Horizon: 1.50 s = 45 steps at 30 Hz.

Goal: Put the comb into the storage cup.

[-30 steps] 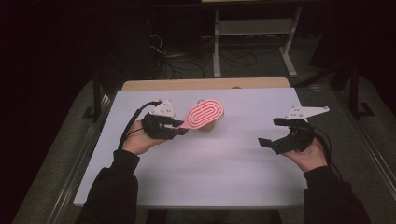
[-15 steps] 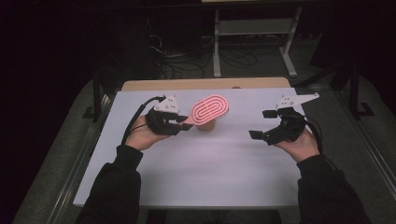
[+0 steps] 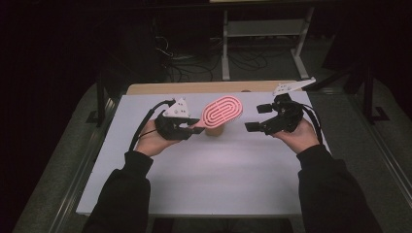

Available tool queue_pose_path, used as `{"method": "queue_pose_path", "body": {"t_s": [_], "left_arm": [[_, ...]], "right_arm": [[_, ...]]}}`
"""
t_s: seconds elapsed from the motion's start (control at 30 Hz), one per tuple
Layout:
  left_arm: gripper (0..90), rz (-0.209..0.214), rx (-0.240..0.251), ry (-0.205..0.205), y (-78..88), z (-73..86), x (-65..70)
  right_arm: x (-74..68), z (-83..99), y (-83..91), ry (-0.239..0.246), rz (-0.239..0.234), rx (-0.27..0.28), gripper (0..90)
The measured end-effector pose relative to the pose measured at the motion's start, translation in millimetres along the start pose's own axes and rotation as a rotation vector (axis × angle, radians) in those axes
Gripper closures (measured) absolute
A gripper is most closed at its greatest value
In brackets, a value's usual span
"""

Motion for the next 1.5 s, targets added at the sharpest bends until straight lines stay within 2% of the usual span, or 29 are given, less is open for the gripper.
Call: {"method": "queue_pose_path", "body": {"t_s": [0.43,0.57,0.7,0.73,0.8,0.9,1.13,1.33,1.5], "left_arm": [[70.1,-0.012,0.034,-0.025,-3.8,-6.5,4.9],[70.1,-0.017,0.051,-0.035,-4.6,-7.4,7.8],[70.1,-0.021,0.078,-0.041,-4.2,-9.5,9.2],[70.1,-0.025,0.085,-0.043,-3.9,-10.1,9.4],[70.0,-0.031,0.101,-0.048,-3.6,-11.3,9.7],[70.1,-0.039,0.117,-0.059,-4.9,-10.4,11.0],[70.1,-0.048,0.134,-0.057,-7.5,-8.9,11.1],[70.1,-0.060,0.141,-0.050,-8.2,-9.5,7.8],[70.4,-0.067,0.140,-0.043,-11.5,-9.6,6.8]], "right_arm": [[1.8,-21.2,-10.6,-0.018,-0.032,-0.011,8.3],[0.2,-31.3,-13.3,-0.073,-0.103,0.037,12.8],[2.3,-34.8,-13.6,-0.123,-0.137,0.065,15.2],[2.3,-34.8,-13.6,-0.123,-0.137,0.065,15.2],[3.7,-37.0,-13.0,-0.171,-0.171,0.087,21.4],[4.8,-35.2,-15.0,-0.228,-0.204,0.068,26.7],[2.0,-33.1,-22.1,-0.266,-0.239,0.037,34.9],[3.7,-37.1,-23.4,-0.340,-0.254,0.031,43.6],[4.4,-44.7,-23.0,-0.353,-0.238,0.036,51.2]]}}
Point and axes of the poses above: each handheld gripper's, and its own axes: y roughly backward along the jaws, z roughly out of its underside, x roughly to its right, the point moved 10 cm from there along -y, roughly forward along the jaws, and after that the axes turned 14 degrees about y, right-handed, at the moved point
